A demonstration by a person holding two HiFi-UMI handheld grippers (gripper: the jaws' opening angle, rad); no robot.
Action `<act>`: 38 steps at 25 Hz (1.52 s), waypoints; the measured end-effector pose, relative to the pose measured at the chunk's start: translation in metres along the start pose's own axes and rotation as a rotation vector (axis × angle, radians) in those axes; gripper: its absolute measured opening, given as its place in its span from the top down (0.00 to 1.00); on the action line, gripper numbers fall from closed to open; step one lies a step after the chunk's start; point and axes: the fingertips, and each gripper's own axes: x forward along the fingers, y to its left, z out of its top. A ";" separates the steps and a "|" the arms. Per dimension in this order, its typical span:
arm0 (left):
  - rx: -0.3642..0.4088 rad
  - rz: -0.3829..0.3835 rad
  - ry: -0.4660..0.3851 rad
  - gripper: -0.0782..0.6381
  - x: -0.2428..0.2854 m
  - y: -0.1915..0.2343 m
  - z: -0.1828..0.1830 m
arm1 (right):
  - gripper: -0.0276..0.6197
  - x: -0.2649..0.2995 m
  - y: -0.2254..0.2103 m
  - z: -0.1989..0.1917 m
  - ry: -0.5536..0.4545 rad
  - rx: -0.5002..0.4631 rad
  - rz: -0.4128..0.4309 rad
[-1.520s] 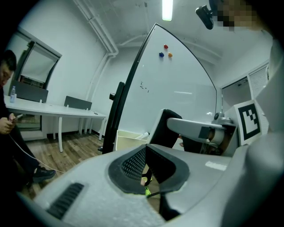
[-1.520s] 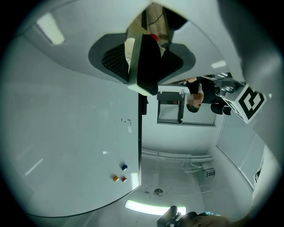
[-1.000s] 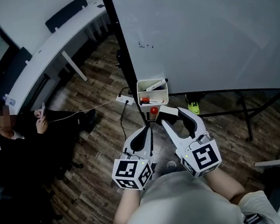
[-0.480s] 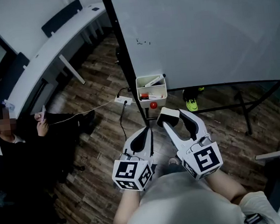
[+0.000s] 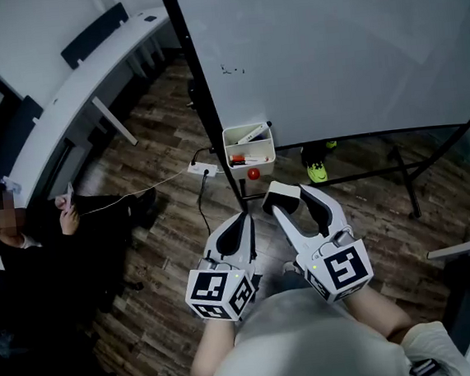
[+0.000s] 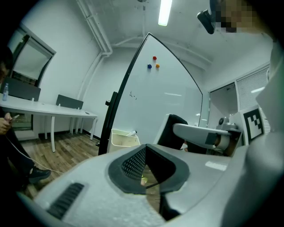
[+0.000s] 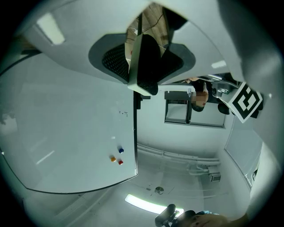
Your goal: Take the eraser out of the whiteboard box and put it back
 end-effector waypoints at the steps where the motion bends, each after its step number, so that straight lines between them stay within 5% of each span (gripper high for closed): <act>1: -0.001 0.000 0.000 0.88 0.000 0.000 0.000 | 0.64 -0.001 0.000 0.000 0.000 0.002 -0.002; 38: -0.013 0.110 -0.023 0.88 0.052 0.027 0.012 | 0.64 0.061 -0.038 0.003 0.000 -0.016 0.121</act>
